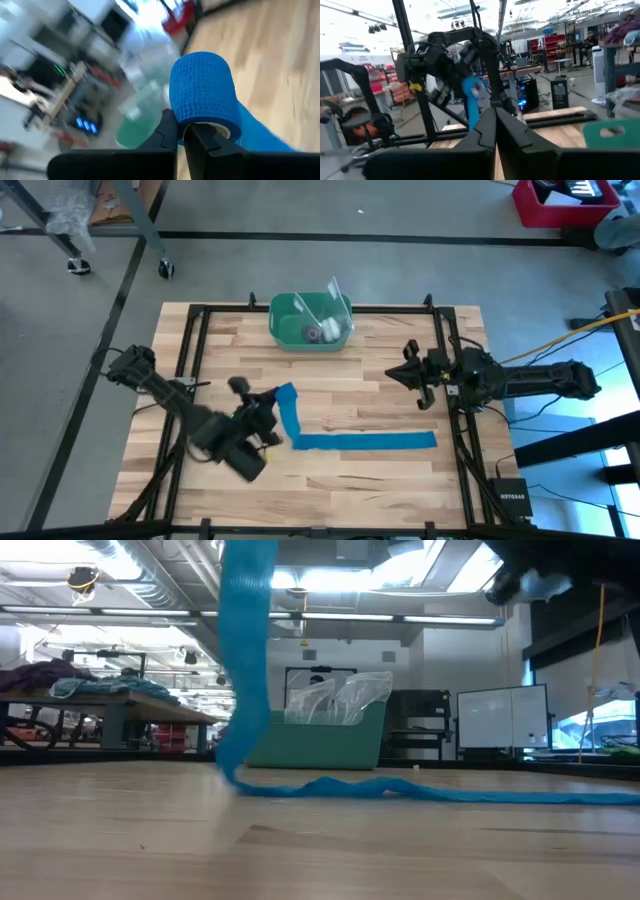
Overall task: Roll bandage
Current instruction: Roll the blue bandage
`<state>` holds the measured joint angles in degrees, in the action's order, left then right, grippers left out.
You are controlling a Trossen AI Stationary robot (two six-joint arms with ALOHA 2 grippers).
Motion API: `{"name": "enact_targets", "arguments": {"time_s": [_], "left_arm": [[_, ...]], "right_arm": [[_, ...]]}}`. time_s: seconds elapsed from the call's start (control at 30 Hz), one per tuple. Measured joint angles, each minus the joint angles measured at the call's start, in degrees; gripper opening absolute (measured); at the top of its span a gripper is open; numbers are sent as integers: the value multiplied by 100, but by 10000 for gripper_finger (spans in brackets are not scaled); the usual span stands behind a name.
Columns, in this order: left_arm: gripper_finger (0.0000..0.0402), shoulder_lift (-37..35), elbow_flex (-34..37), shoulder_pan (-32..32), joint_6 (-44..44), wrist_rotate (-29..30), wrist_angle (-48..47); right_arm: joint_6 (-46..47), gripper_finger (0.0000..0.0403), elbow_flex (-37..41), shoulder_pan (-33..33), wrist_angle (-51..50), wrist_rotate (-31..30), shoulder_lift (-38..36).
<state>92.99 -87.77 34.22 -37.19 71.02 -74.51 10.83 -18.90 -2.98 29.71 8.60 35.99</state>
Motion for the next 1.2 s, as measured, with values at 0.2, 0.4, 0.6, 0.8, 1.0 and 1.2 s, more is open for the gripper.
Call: {"name": "enact_targets", "arguments": {"time_s": [0.2,0.4,0.6,0.8,1.0,1.2], "left_arm": [[2,-100,62,-1047,943,-1449,489],[2,-536,646,-2229,3035,-3181,2823],[2,-1102,1177,-2452,4461,-3714,5296],[3,-1311,1331,-1623,5087,-3683,6704],[3,-1259,1333,-811,5639,-2556,7210],[6,-1285,1333,-539,6465,-1196,7419]], "right_arm": [[-945,12,-1353,-4,-878,-183,1019],[-1927,12,-2603,-4,-2211,-637,1718],[-2467,12,-3489,-4,-3402,-687,1813],[-2046,12,-3866,2,-4267,-141,1493],[-1539,12,-3613,427,-4302,182,1503],[-1998,12,-3234,1214,-3140,-518,2097]]}}
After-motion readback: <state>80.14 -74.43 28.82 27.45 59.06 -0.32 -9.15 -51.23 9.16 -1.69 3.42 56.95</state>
